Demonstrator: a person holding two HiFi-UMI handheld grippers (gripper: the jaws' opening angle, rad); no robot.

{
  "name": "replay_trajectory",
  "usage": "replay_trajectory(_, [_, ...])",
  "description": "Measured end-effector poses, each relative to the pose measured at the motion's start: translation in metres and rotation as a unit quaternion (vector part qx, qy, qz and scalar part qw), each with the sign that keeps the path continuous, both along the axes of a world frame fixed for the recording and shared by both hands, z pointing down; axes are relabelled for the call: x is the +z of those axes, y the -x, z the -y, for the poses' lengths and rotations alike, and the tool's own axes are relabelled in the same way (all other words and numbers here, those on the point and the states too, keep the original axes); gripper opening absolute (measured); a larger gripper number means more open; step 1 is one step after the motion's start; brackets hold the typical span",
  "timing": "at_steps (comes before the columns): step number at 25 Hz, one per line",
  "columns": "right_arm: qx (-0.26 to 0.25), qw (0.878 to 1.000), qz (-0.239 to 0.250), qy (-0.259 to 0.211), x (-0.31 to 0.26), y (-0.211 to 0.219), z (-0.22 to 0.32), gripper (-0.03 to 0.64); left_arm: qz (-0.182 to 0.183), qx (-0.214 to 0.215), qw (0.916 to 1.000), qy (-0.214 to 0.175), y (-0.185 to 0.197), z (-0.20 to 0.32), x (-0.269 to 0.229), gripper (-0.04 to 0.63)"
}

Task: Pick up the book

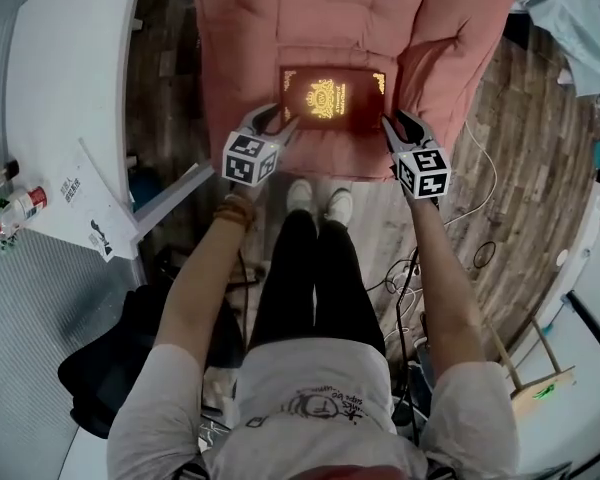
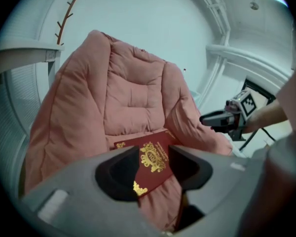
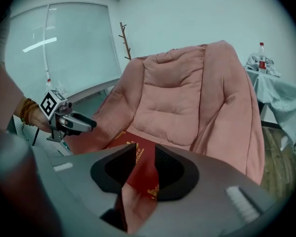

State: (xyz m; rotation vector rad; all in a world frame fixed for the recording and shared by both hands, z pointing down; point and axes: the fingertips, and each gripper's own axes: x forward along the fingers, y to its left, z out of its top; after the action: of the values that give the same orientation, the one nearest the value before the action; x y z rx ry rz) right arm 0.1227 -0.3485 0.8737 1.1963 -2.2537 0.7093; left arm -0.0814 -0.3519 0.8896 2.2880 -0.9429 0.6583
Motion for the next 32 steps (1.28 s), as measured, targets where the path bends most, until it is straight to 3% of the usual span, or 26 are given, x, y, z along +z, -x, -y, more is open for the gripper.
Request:
replay_trajectory(6, [0.003, 0.999, -0.006, 0.047, 0.061, -0.004, 0.0, 0.126, 0.022, 0.001, 0.9988, 0.045, 0.008, 0.005, 0.056, 0.209])
replay_trajectory(12, [0.001, 0.998, -0.01, 0.065, 0.099, -0.001, 0.007, 0.13, 0.033, 0.013, 0.997, 0.069, 0.005, 0.012, 0.087, 0.22])
replay_trajectory(15, [0.007, 0.997, -0.005, 0.075, 0.111, 0.001, 0.011, 0.144, 0.04, -0.004, 0.9953, 0.089, 0.005, 0.015, 0.104, 0.297])
replay_trajectory(20, [0.007, 0.995, -0.008, 0.095, 0.131, 0.001, 0.016, 0.175, 0.032, -0.036, 0.9925, 0.112, 0.008, 0.024, 0.121, 0.314])
replay_trajectory(32, [0.028, 0.989, -0.006, 0.143, 0.17, -0.004, 0.021, 0.249, 0.061, -0.034, 0.9863, 0.149, 0.01, 0.026, 0.153, 0.377])
